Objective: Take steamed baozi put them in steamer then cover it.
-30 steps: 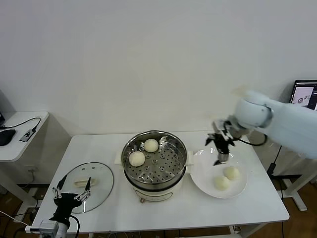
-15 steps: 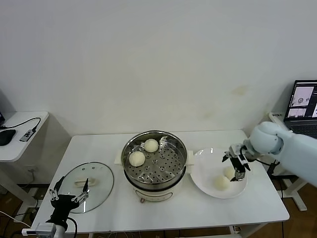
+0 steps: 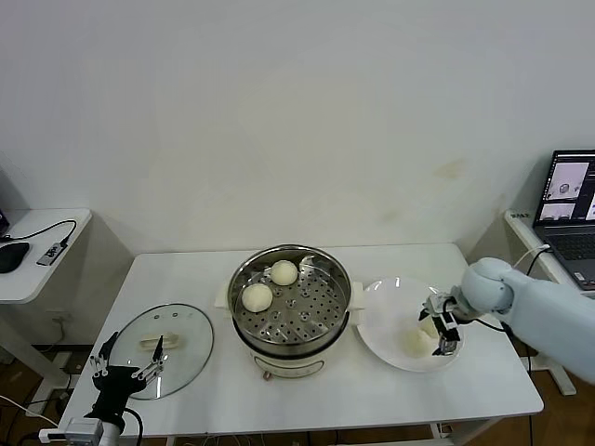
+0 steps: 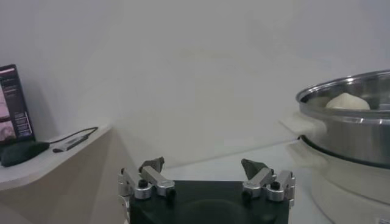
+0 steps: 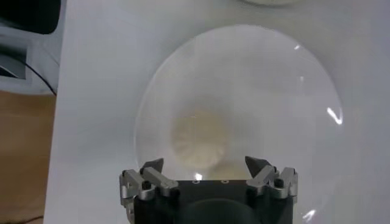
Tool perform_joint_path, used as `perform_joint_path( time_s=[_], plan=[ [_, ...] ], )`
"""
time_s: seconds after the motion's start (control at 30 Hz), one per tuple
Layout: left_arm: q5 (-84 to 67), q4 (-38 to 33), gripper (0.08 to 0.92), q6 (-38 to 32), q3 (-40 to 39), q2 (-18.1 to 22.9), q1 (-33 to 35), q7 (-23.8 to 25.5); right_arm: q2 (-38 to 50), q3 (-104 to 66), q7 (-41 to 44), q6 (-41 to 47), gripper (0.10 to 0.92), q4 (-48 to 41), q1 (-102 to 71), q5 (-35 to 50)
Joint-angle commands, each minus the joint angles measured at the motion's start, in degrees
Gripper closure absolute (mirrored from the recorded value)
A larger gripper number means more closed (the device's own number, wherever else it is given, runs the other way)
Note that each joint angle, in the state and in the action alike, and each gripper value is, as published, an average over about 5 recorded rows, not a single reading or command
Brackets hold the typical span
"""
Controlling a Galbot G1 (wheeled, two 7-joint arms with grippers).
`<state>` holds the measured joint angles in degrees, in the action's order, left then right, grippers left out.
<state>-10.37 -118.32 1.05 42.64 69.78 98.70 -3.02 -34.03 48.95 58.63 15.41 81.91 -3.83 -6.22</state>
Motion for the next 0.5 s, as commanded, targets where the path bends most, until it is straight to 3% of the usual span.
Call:
perform_joint_path(
  time_s=[0.03,0.5],
  plan=[
    [-0.04,0.15,0.177,0.01,-0.02,-0.03,-0.06,0.02,-4.32,-1.85,-0.64,0.05,0.203,-3.29,-3.54,-1.44],
    [-0.11,0.73,0.177,-0.08,-0.10,0.17,-0.49,-0.06,-5.53,-1.49,0.48,0.77,0.318,-4.64,-2.82,-2.20]
  ],
)
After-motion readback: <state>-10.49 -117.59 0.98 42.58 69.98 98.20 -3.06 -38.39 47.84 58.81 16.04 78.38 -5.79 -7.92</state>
